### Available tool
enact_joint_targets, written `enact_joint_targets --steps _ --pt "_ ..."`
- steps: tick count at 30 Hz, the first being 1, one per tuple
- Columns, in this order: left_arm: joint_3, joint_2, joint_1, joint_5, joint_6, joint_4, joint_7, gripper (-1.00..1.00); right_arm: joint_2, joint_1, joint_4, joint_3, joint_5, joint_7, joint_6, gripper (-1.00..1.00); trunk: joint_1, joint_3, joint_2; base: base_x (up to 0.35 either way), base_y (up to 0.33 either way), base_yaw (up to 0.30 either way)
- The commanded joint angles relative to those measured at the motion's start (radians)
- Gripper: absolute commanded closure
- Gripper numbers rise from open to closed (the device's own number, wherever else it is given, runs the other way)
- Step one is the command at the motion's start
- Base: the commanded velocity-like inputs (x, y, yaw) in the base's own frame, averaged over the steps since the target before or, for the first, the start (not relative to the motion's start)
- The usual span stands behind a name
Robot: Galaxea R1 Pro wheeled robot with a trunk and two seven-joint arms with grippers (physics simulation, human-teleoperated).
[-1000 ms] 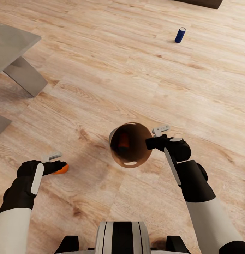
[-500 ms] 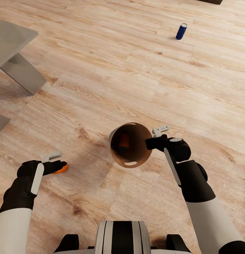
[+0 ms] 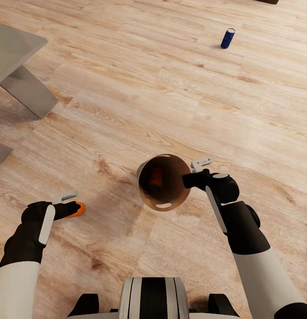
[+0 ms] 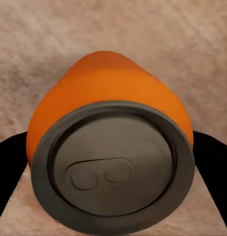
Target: Put the three can of soda from the living room inside the tash can in the kitchen.
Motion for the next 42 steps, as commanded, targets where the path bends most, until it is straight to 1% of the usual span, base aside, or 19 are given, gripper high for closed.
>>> enact_joint_targets --steps 1,8,14,19,24,30,35,39,42 --pt "0.0 0.0 0.0 0.0 0.0 0.0 0.0 1.0 0.0 0.0 0.0 0.0 -0.021 0.001 0.001 1.0 0.0 0.0 0.0 0.0 0.0 0.0" --pt "0.0 -0.001 0.0 -0.001 0.001 0.0 0.0 1.0 0.001 0.001 0.002 0.001 -0.021 0.001 0.001 1.0 0.0 0.0 0.0 0.0 0.0 0.0" --pt "0.0 -0.001 -0.001 -0.004 0.002 0.006 0.008 1.0 0.0 0.001 0.006 0.0 -0.021 0.001 0.001 1.0 -0.003 0.023 0.001 0.0 0.0 0.0" --pt "0.0 -0.002 -0.002 -0.004 0.004 0.044 0.008 1.0 0.0 0.001 0.009 -0.001 -0.021 0.001 0.001 1.0 -0.005 0.043 0.003 0.0 0.0 0.0" --pt "0.0 -0.002 -0.002 -0.003 0.008 0.061 0.002 1.0 -0.001 0.001 0.017 -0.001 -0.023 0.001 0.001 1.0 -0.007 0.062 0.004 0.0 0.0 0.0" --pt "-0.001 -0.002 -0.002 0.001 0.015 0.057 -0.006 1.0 -0.001 0.001 0.043 -0.002 -0.024 0.001 0.001 1.0 -0.01 0.085 0.005 0.0 0.0 0.0" --pt "-0.003 0.0 0.0 0.003 0.027 0.052 -0.012 1.0 -0.008 0.001 0.093 -0.004 -0.025 0.002 0.001 1.0 -0.012 0.104 0.006 0.0 0.0 0.0" --pt "-0.004 0.0 0.0 0.004 0.049 0.049 -0.032 1.0 -0.012 0.003 0.109 -0.009 -0.026 0.003 0.001 1.0 -0.014 0.12 0.007 0.0 0.0 0.0" --pt "-0.005 0.0 0.0 0.004 0.074 0.023 -0.064 1.0 -0.013 0.005 0.113 -0.011 -0.026 0.004 0.001 1.0 -0.015 0.132 0.008 0.0 0.0 0.0"
